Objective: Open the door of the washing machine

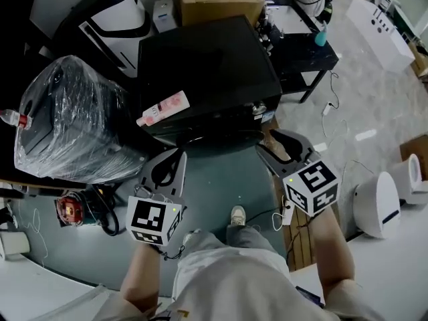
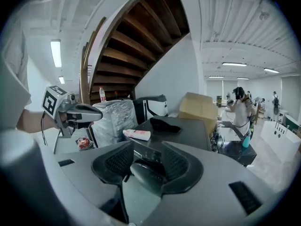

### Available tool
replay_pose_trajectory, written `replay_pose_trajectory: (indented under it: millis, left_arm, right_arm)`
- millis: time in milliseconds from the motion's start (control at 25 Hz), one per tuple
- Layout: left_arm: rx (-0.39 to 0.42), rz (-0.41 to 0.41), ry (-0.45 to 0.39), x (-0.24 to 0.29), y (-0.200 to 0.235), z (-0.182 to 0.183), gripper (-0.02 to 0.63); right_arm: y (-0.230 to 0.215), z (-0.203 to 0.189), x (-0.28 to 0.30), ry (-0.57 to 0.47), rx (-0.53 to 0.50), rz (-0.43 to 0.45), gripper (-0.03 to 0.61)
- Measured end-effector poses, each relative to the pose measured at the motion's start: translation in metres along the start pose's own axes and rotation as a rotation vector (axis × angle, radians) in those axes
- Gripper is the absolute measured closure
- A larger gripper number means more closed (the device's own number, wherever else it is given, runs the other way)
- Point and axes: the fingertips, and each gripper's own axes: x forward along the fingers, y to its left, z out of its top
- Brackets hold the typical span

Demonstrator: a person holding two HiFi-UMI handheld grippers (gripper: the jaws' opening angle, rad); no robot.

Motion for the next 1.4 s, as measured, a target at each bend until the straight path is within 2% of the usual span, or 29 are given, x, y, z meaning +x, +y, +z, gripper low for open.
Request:
replay_pose_trajectory:
  millis: [200, 360, 520, 800, 1080, 1400]
  left_arm:
    - [0.000, 0.047, 0.069, 0.013, 0.010, -0.026, 0.591]
    - [-0.032, 0.059, 0.100, 0.022, 0.020, -0.047, 0.591]
    - [-0.054, 0.058, 0.131, 0.030, 0.032, -0.067, 0.591]
    - [-0.106, 0.016, 0.209, 0.052, 0.051, -0.110, 0.591]
    - [-0.139, -0.017, 0.261, 0.076, 0.066, -0.152, 0.591]
    - [-0.145, -0.046, 0.320, 0.097, 0.079, -0.200, 0.591]
  right_arm:
    - [-0.004, -0.021, 0.044, 0.104, -0.064, 0.066, 0.356]
    - [-0.005, -0.043, 0.078, 0.198, -0.131, 0.082, 0.348]
    - [-0.003, -0.066, 0.110, 0.277, -0.153, 0.116, 0.347]
    - [0.001, -0.097, 0.158, 0.384, -0.124, 0.187, 0.347]
    - [-0.009, -0.139, 0.204, 0.500, -0.196, 0.169, 0.347]
    - [-0.006, -0.183, 0.247, 0.585, -0.245, 0.197, 0.347]
